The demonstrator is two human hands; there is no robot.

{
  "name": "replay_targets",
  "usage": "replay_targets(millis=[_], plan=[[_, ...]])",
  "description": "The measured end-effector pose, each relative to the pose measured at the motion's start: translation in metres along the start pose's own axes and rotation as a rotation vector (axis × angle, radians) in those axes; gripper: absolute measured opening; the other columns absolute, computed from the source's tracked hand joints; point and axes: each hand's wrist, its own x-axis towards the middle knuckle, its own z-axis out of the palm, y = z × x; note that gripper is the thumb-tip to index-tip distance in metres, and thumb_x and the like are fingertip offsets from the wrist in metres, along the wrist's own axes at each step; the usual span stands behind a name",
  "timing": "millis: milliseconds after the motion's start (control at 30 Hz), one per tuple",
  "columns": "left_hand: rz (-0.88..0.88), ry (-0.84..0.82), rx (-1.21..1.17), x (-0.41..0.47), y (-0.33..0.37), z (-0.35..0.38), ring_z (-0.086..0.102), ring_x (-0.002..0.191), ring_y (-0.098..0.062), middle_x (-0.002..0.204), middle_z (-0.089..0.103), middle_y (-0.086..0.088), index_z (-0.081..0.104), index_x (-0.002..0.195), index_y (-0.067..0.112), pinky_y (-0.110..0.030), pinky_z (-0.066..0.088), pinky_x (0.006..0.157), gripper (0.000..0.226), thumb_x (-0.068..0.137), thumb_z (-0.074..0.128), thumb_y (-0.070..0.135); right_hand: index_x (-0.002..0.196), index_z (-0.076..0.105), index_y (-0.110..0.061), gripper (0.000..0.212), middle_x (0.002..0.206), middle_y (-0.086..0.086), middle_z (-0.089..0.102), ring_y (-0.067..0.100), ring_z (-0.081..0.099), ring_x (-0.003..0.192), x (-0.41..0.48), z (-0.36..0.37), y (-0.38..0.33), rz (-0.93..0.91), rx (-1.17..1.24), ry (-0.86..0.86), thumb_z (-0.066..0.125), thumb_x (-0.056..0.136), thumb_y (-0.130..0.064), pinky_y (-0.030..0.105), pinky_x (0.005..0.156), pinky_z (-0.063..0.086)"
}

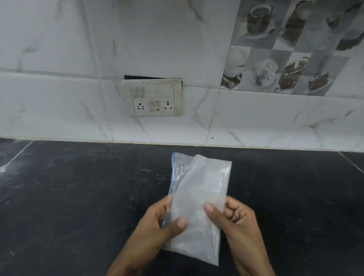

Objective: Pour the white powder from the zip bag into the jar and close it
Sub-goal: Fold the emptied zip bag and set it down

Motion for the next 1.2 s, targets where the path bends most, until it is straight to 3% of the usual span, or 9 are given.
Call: replay_targets(millis=[233, 400, 533, 667, 733, 800, 900, 1100, 1200], plan=[[-0.024, 0.258, -0.018, 0.004, -0.005, 0.0, 0.076, 0.083, -0.033, 0.097, 0.077, -0.021, 0.062, 0.112, 0.02, -0.036, 0.06, 0.067, 0.029, 0.089, 0.064, 0.002, 0.107, 0.069, -0.008, 0.024, 0.102, 0.008, 0.078, 0.027, 0.075, 0.094, 0.007, -0.013, 0.004, 0.0, -0.023, -0.046, 0.066, 0.087, 0.004, 0.034, 0.075, 0.062], [0.032, 0.343, -0.015, 0.005, -0.008, 0.002, 0.063, 0.076, -0.032, 0.092, 0.067, -0.037, 0.068, 0.074, 0.009, -0.039, 0.048, 0.066, 0.005, 0.078, 0.064, 0.008, 0.07, 0.075, -0.001, 0.011, 0.115, 0.011, 0.073, 0.028, 0.069, 0.108, 0.014, -0.018, 0.014, -0.086, 0.108, -0.097, 0.066, 0.073, 0.004, 0.034, 0.079, 0.058], [0.028, 0.394, -0.054, 0.006, -0.01, -0.003, 0.067, 0.074, -0.031, 0.086, 0.072, -0.028, 0.062, 0.053, 0.01, -0.036, 0.053, 0.058, 0.049, 0.092, 0.041, -0.011, 0.071, 0.074, 0.008, 0.042, 0.122, 0.014, 0.069, 0.026, 0.066, 0.114, 0.014, -0.018, 0.018, -0.001, 0.252, -0.182, 0.081, 0.056, -0.031, 0.034, 0.076, 0.058], [-0.048, 0.342, -0.279, 0.01, -0.01, -0.007, 0.066, 0.074, -0.027, 0.083, 0.071, -0.016, 0.064, 0.066, 0.008, -0.035, 0.055, 0.059, 0.048, 0.101, 0.036, 0.023, 0.076, 0.079, -0.005, 0.012, 0.122, -0.002, 0.07, 0.012, 0.071, 0.103, 0.018, -0.01, 0.024, -0.143, -0.161, 0.058, 0.087, 0.067, -0.002, 0.024, 0.077, 0.058], [-0.051, 0.269, -0.256, 0.008, -0.007, -0.013, 0.069, 0.072, -0.018, 0.084, 0.071, -0.004, 0.062, 0.078, 0.005, -0.028, 0.056, 0.054, 0.037, 0.089, 0.061, 0.041, 0.079, 0.079, -0.008, 0.02, 0.119, -0.004, 0.07, 0.012, 0.072, 0.1, 0.021, -0.008, 0.023, -0.184, -0.205, 0.098, 0.082, 0.069, 0.009, 0.026, 0.08, 0.059], [-0.062, 0.235, -0.036, 0.008, -0.008, -0.019, 0.071, 0.07, -0.012, 0.083, 0.07, 0.005, 0.062, 0.084, 0.008, -0.025, 0.055, 0.053, 0.028, 0.071, 0.084, 0.021, 0.081, 0.078, -0.009, 0.021, 0.103, 0.0, 0.076, 0.01, 0.074, 0.089, 0.023, -0.005, 0.017, -0.215, -0.227, 0.132, 0.081, 0.07, 0.009, 0.023, 0.077, 0.059], [-0.053, 0.322, 0.056, 0.008, -0.016, -0.019, 0.066, 0.062, -0.013, 0.069, 0.07, 0.001, 0.068, 0.068, 0.011, -0.021, 0.054, 0.053, 0.029, 0.073, 0.071, -0.017, 0.08, 0.078, -0.011, 0.015, 0.081, -0.004, 0.078, 0.004, 0.071, 0.07, 0.023, -0.004, 0.012, -0.219, -0.296, 0.18, 0.083, 0.072, 0.001, 0.017, 0.067, 0.054], [-0.107, 0.409, -0.115, -0.015, -0.027, -0.019, 0.071, 0.076, -0.01, 0.082, 0.078, -0.002, 0.081, 0.075, 0.015, -0.017, 0.056, 0.063, 0.017, 0.064, 0.082, 0.003, 0.091, 0.08, -0.02, 0.018, 0.091, -0.009, 0.078, 0.021, 0.072, 0.085, 0.001, -0.01, 0.016, -0.142, -0.386, 0.065, 0.076, 0.083, -0.004, 0.031, 0.078, 0.059], [-0.099, 0.481, -0.044, -0.042, -0.027, -0.02, 0.073, 0.07, -0.009, 0.078, 0.078, -0.001, 0.078, 0.077, 0.012, -0.017, 0.057, 0.06, 0.018, 0.069, 0.078, -0.004, 0.087, 0.08, -0.02, 0.018, 0.089, -0.001, 0.078, 0.029, 0.071, 0.079, -0.013, -0.006, 0.027, -0.089, -0.41, -0.022, 0.078, 0.08, -0.004, 0.039, 0.071, 0.059]])
